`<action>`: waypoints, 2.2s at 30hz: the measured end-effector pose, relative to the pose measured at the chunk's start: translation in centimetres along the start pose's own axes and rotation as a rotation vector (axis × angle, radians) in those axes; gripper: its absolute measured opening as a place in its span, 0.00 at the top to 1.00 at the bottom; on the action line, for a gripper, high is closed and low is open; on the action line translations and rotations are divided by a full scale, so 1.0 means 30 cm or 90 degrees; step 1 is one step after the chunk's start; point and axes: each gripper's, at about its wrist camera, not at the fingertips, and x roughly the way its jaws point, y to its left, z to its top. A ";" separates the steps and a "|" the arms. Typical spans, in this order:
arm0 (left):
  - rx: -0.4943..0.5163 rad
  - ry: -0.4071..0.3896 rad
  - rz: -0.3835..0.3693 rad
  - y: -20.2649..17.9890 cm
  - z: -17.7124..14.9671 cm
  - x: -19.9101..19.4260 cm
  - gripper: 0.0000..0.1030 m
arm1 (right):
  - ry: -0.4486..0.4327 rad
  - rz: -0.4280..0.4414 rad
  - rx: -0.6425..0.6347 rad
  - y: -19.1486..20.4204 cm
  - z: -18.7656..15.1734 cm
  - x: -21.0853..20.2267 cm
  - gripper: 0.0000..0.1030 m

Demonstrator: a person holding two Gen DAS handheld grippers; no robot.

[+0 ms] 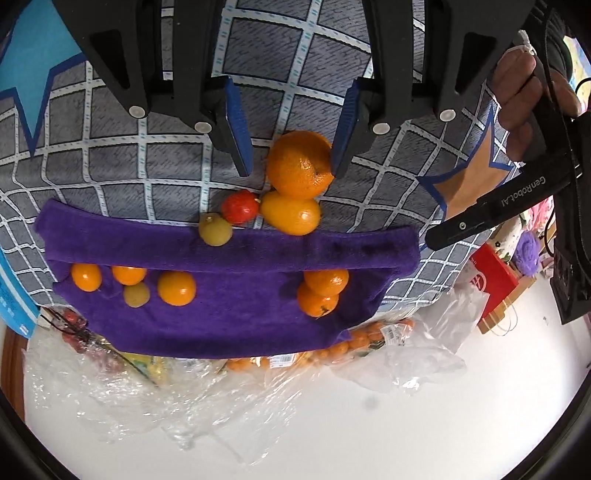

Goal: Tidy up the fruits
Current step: 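Grasp a round orange on the bedspread with the right tool, then grasp the oval orange fruit beside the towel with the left tool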

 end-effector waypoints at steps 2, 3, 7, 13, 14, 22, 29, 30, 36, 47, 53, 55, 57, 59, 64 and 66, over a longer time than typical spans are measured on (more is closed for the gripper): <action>-0.006 0.000 0.000 0.006 0.001 -0.001 0.52 | 0.001 0.001 -0.004 0.008 -0.001 0.007 0.59; -0.011 0.002 -0.002 0.011 0.002 0.000 0.52 | 0.002 0.002 -0.004 0.011 -0.002 0.009 0.59; -0.028 0.007 -0.006 0.029 0.005 0.005 0.52 | 0.009 0.015 -0.006 0.019 -0.011 0.025 0.59; -0.038 0.006 -0.014 0.037 0.007 0.002 0.52 | 0.011 0.015 -0.016 0.038 -0.011 0.043 0.64; -0.037 0.010 -0.013 0.037 0.007 0.004 0.52 | 0.010 0.012 -0.020 0.042 -0.010 0.044 0.64; -0.022 0.014 -0.005 0.020 0.004 0.011 0.52 | -0.007 0.000 -0.018 0.023 -0.022 0.008 0.65; -0.001 0.025 -0.007 -0.004 -0.004 0.026 0.52 | -0.035 -0.032 0.018 -0.052 -0.032 -0.085 0.65; 0.002 0.027 -0.006 -0.006 -0.006 0.028 0.52 | -0.039 -0.040 0.022 -0.066 -0.035 -0.097 0.65; 0.019 0.036 0.002 -0.019 -0.015 0.043 0.52 | -0.054 -0.075 0.053 -0.160 -0.058 -0.162 0.65; 0.141 0.065 -0.066 -0.189 -0.054 0.025 0.52 | -0.087 -0.152 0.059 -0.253 -0.103 -0.260 0.65; 0.156 0.101 -0.064 -0.281 -0.066 0.050 0.52 | -0.091 -0.156 0.059 -0.298 -0.137 -0.272 0.65; 0.152 0.112 -0.066 -0.301 -0.061 0.065 0.52 | -0.095 -0.150 0.060 -0.301 -0.143 -0.276 0.65; 0.146 0.117 -0.078 -0.320 -0.056 0.072 0.52 | -0.096 -0.143 0.063 -0.306 -0.143 -0.275 0.65; 0.141 0.119 -0.086 -0.342 -0.050 0.085 0.52 | -0.097 -0.134 0.065 -0.312 -0.143 -0.278 0.65; 0.131 0.128 -0.082 -0.383 -0.040 0.139 0.52 | -0.106 -0.135 0.053 -0.319 -0.146 -0.282 0.65; 0.135 0.134 -0.073 -0.394 -0.043 0.163 0.52 | -0.107 -0.140 0.047 -0.321 -0.150 -0.283 0.65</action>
